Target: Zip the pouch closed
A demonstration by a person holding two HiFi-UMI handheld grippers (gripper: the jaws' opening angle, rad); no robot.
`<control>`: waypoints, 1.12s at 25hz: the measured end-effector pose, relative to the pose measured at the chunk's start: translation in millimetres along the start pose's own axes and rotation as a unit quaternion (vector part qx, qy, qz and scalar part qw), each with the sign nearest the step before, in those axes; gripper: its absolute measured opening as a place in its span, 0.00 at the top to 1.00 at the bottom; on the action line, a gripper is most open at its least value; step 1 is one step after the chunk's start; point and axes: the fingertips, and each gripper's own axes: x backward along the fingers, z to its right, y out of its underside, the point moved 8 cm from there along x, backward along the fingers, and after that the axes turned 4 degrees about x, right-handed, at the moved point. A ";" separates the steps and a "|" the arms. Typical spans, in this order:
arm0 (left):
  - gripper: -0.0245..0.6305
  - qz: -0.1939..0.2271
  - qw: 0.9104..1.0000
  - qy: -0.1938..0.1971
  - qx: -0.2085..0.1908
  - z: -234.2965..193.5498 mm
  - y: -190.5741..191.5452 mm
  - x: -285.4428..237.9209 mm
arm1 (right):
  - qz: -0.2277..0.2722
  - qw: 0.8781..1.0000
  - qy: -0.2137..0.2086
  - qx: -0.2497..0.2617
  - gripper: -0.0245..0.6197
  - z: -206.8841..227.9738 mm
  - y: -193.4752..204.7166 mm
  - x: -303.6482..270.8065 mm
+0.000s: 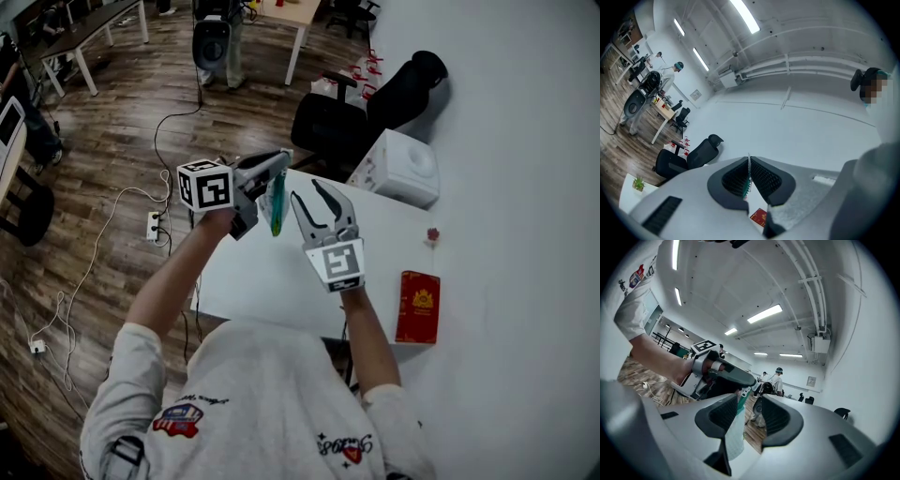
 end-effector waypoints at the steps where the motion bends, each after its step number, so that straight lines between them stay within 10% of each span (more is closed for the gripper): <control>1: 0.94 -0.003 1.000 0.003 0.002 1.8 0.7 -1.9 | 0.005 1.000 -0.005 0.002 0.72 -0.9 -1.5 -4.1; 9: 0.94 -0.012 1.000 0.018 0.009 16.2 0.2 -6.9 | -0.012 0.999 0.011 0.031 0.74 -11.3 -6.2 -22.8; 28: 0.94 -0.035 0.999 0.006 -0.003 12.5 8.9 -11.5 | -0.058 0.993 -0.003 -0.104 0.86 -1.5 3.5 -28.3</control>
